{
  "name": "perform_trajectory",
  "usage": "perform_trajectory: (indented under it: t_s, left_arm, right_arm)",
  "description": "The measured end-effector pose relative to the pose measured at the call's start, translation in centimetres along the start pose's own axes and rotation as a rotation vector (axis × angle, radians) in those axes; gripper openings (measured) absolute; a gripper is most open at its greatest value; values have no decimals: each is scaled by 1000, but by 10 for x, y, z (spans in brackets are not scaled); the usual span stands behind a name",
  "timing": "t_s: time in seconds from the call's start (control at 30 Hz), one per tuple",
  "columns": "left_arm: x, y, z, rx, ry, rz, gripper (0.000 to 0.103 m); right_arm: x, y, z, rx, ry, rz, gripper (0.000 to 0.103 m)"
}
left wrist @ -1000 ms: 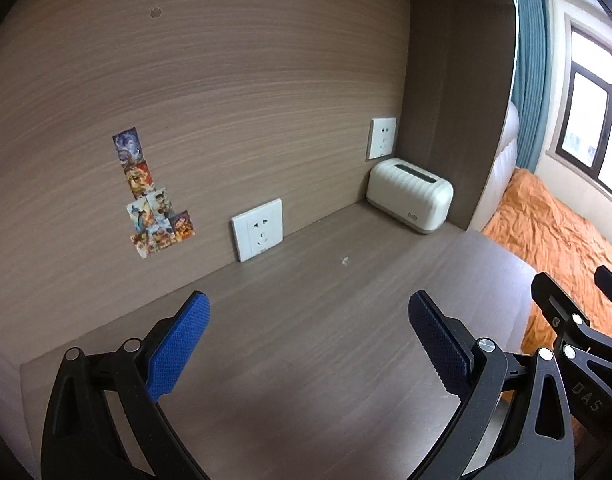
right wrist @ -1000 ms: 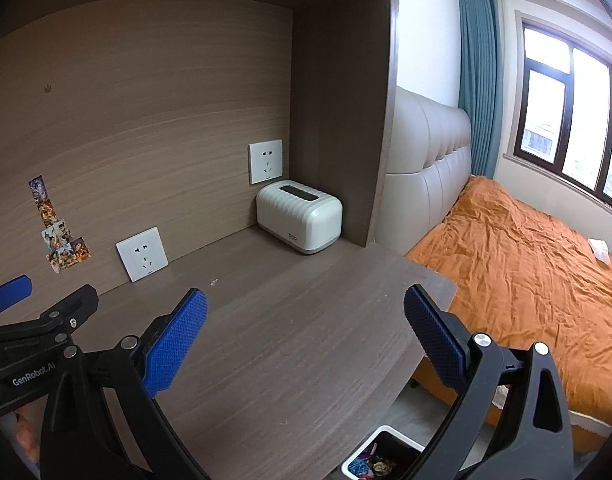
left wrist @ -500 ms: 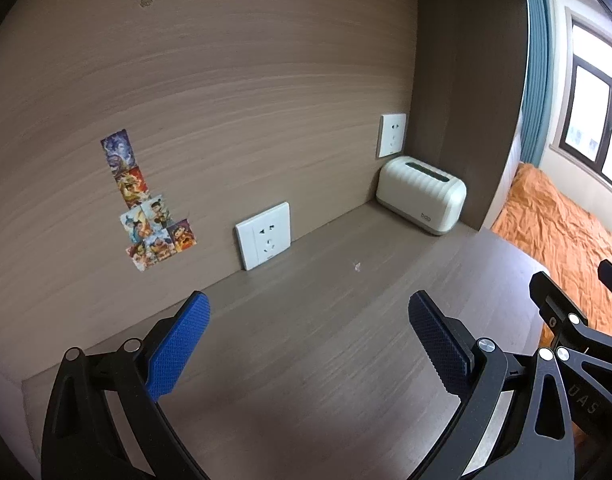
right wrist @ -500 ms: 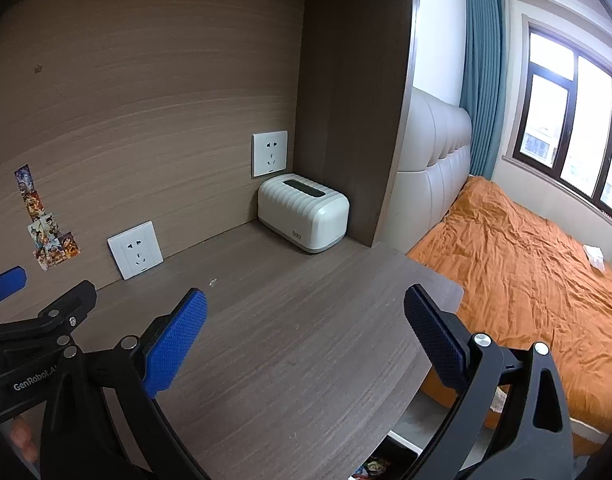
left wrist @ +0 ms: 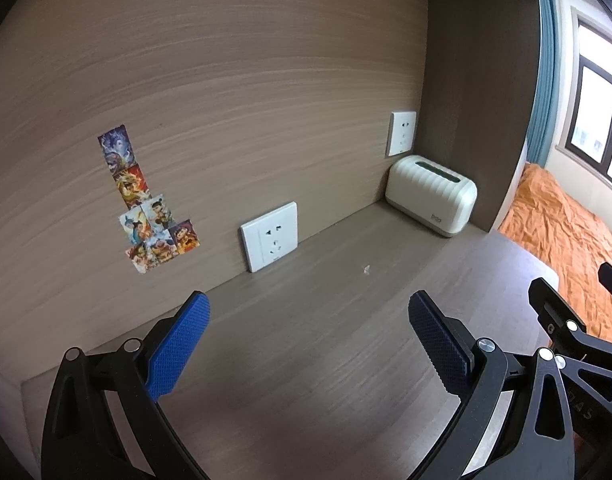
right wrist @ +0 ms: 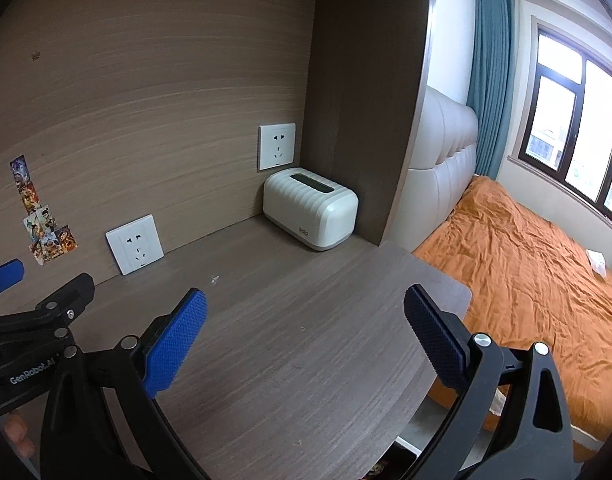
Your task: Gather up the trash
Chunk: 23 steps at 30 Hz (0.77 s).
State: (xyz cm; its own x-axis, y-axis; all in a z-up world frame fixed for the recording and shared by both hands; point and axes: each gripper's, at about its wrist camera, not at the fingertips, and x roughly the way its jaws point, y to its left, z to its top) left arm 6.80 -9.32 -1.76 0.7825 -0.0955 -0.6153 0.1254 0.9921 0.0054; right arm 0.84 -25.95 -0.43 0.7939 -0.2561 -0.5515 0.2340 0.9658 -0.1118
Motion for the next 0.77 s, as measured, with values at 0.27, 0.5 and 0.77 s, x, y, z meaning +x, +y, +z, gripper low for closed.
perform_trajectory:
  t_s: [0.27, 0.5, 0.77]
  left_arm:
    - [-2, 0, 0, 4, -20, 25, 98]
    - [-1, -1, 0, 9, -21, 19, 98]
    - [3, -3, -3, 6, 5, -12, 98]
  right_arm:
    - [1, 2, 1, -8, -1, 8, 98]
    - [1, 1, 0, -3, 3, 5, 98]
    - [1, -2, -3, 3, 9, -4, 98]
